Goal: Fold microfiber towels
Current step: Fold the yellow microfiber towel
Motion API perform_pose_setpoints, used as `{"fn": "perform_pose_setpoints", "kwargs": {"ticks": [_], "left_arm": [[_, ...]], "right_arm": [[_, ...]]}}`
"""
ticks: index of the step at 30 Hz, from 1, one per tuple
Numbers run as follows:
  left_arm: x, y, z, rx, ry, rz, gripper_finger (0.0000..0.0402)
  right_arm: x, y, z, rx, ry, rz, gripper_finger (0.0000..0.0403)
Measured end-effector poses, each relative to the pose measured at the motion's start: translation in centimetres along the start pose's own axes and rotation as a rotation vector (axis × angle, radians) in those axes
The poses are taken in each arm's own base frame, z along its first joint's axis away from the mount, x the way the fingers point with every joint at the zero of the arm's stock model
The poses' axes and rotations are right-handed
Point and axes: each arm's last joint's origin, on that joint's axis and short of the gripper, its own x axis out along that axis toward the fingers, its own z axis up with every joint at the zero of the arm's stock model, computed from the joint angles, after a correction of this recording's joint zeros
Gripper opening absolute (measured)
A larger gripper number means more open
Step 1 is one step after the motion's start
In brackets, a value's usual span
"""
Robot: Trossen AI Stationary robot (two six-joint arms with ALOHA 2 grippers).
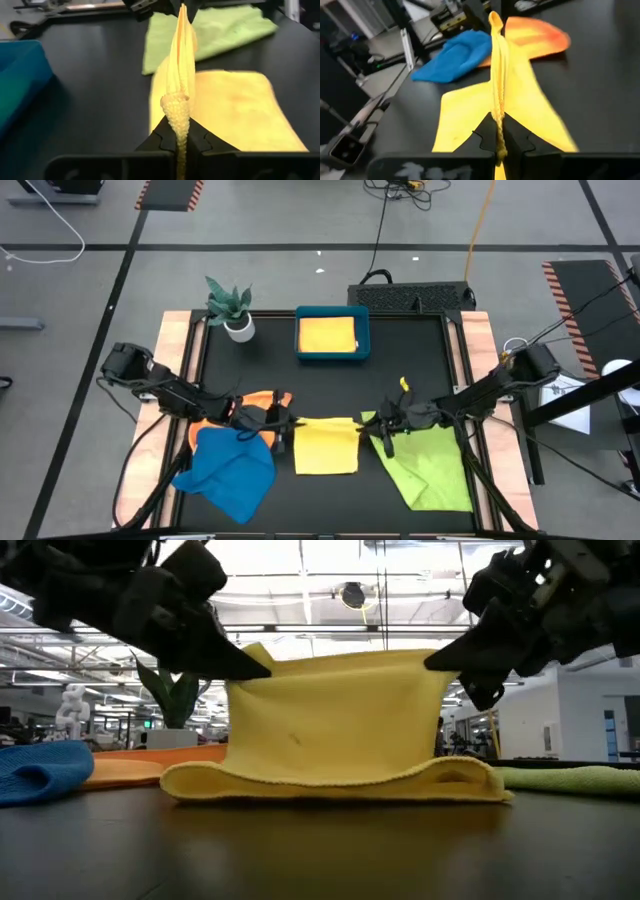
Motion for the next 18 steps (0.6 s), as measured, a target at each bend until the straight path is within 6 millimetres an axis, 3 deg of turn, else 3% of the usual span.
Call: {"fn": "perform_pose_setpoints", "kwargs": {"ticks": [9,18], "left_arm": [[-0.9,-2.7,-0.4,0.017,0.002,-0.093,0.0006],[-1.8,-5.0,-0.4,-0.004,-0.036,-0.159,0.0012]], "right_arm": [[2.7,2.2,-1.7,-0.038,0.102,0.069,0.0000],[3.0,2.7,-2.0,-0.042,0.122,0.099,0.0000]]}}
